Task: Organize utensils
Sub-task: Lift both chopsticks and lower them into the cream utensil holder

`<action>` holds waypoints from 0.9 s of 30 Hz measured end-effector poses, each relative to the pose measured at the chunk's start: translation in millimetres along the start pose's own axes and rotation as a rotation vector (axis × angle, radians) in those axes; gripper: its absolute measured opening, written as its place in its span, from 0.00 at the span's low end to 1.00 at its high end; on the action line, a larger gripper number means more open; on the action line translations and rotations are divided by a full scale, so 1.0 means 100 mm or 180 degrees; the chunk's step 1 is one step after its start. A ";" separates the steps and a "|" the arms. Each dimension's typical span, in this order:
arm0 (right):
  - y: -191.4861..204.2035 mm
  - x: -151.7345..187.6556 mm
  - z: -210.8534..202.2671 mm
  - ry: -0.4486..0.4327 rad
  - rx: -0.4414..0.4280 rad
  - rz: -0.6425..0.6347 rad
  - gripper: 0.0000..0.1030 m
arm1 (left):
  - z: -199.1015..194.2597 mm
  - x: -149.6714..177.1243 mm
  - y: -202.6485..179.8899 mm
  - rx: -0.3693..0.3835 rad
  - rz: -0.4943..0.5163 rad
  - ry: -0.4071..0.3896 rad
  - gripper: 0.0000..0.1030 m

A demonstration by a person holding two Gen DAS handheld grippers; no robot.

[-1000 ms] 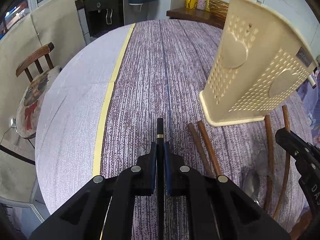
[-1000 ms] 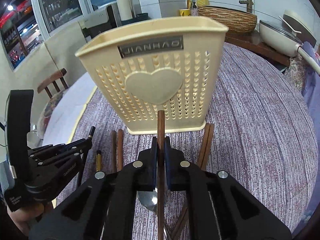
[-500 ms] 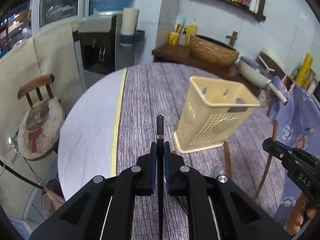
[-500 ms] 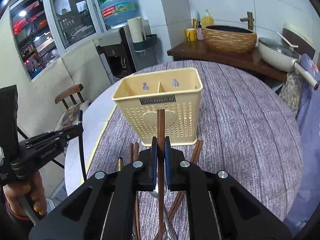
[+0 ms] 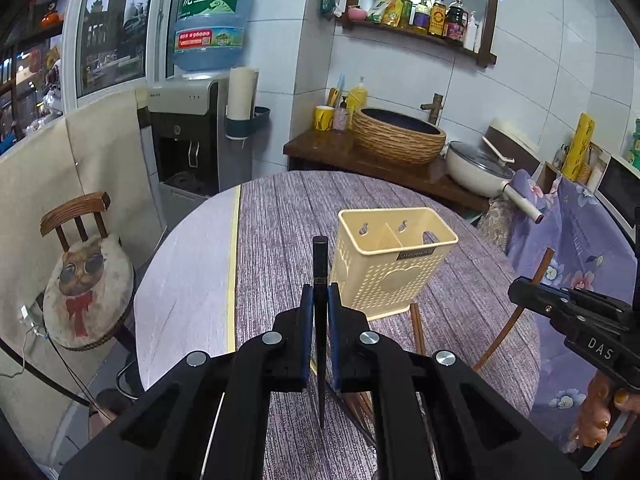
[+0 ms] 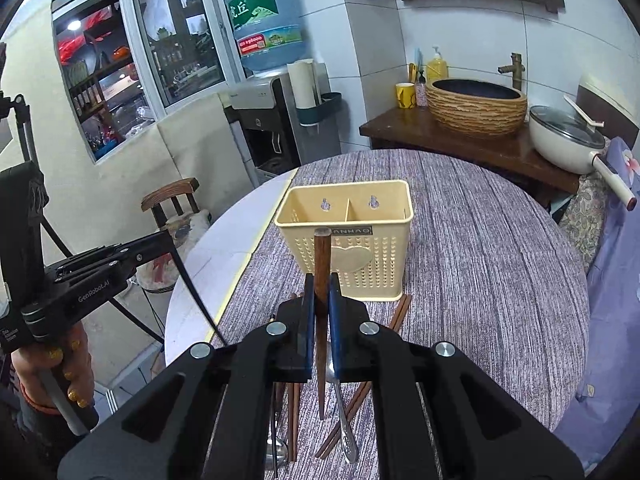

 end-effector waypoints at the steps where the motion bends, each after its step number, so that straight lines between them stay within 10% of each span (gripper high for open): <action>1: 0.01 -0.03 -0.02 -0.0017 -0.0005 -0.0005 0.07 | -0.01 -0.04 -0.01 0.0021 0.0000 -0.0010 0.08; 19: -0.05 -1.61 -0.23 -0.0846 0.0213 0.0108 0.07 | -0.17 -1.50 -0.27 0.0120 -0.0220 -0.0764 0.08; 27: -0.13 -1.51 0.32 -0.0939 0.0565 -0.0047 0.07 | 0.57 -1.22 -0.38 -0.0017 -0.0261 -0.0497 0.08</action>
Point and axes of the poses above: each gripper's, at about its wrist camera, not at the fingertips, and z roughly the way its jaws point, y to its left, x to its underside, the point moved 1 cm from there along z, roughly the way its jaws point, and after that the axes turned 12 degrees about -y, right-handed, at the moved point
